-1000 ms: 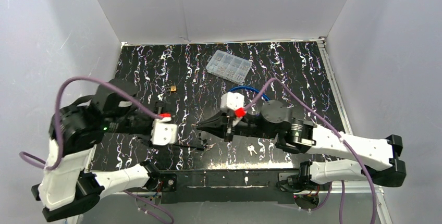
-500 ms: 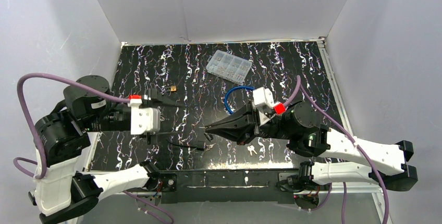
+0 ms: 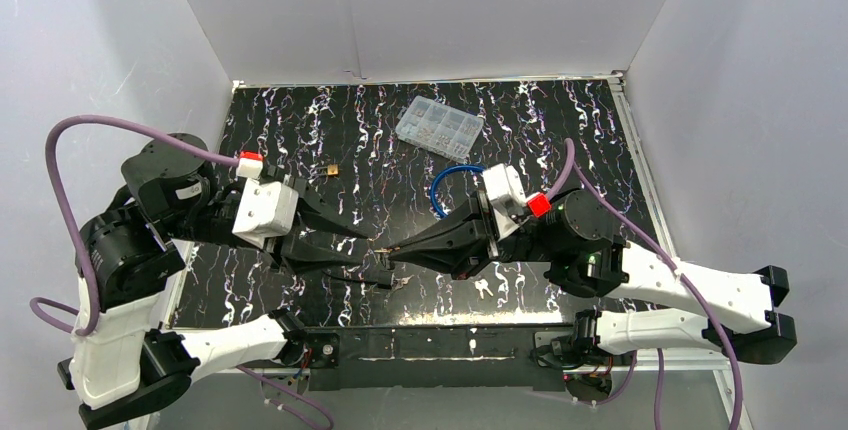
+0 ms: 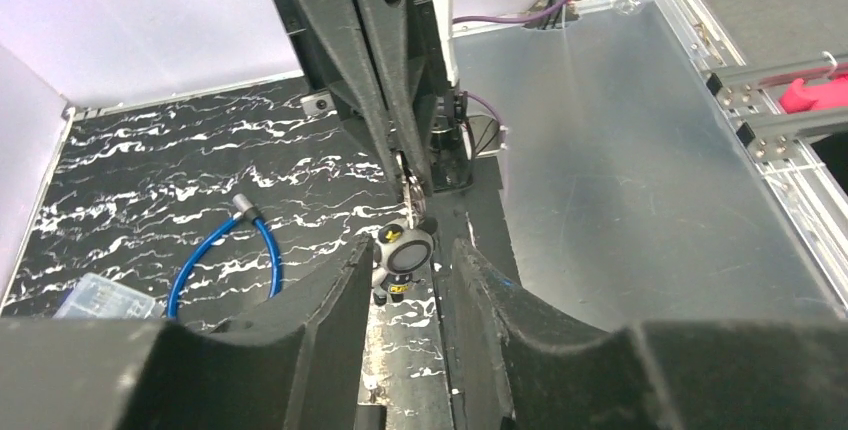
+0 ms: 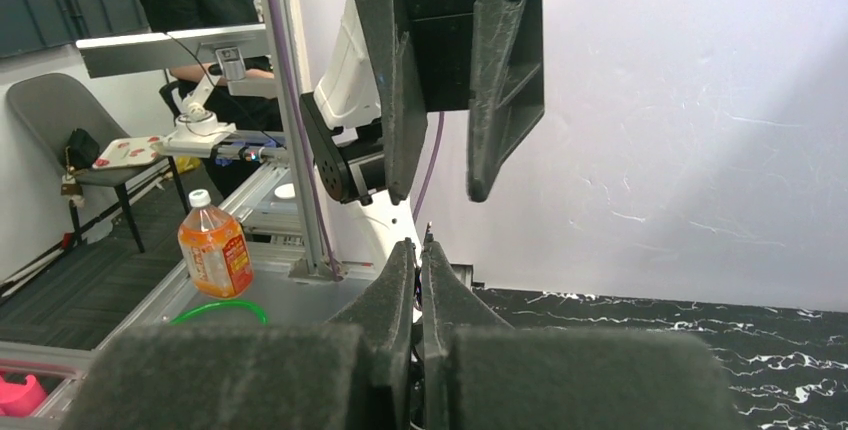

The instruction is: Unlock with the key

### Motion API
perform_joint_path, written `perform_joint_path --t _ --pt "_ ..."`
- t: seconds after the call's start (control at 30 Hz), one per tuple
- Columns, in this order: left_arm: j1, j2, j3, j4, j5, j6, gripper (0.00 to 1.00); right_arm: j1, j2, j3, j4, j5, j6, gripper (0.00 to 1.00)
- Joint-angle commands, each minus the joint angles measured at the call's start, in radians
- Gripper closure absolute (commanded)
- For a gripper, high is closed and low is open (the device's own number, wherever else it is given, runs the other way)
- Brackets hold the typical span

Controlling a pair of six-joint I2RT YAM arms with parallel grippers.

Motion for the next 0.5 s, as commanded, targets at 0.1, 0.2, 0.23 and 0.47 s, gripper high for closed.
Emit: perform_joint_path --t 0.1,0.2,0.23,0.47 --pt "0.008 -0.003 -0.013 0.027 0.091 -0.067 0.58 0.000 0.013 0.086 0.053 -0.026 -0.001 0.99" --pt "0.010 -0.007 -0.026 0.032 0.093 -0.074 0.47 0.000 0.020 0.098 0.044 -0.033 -0.011 0.99" --pt "0.011 -0.005 -0.023 0.031 0.093 -0.073 0.45 0.000 0.023 0.105 0.039 -0.036 -0.015 0.99" --pt "0.012 0.014 -0.005 0.066 0.009 -0.091 0.46 0.001 0.043 0.141 -0.010 -0.052 -0.038 0.99"
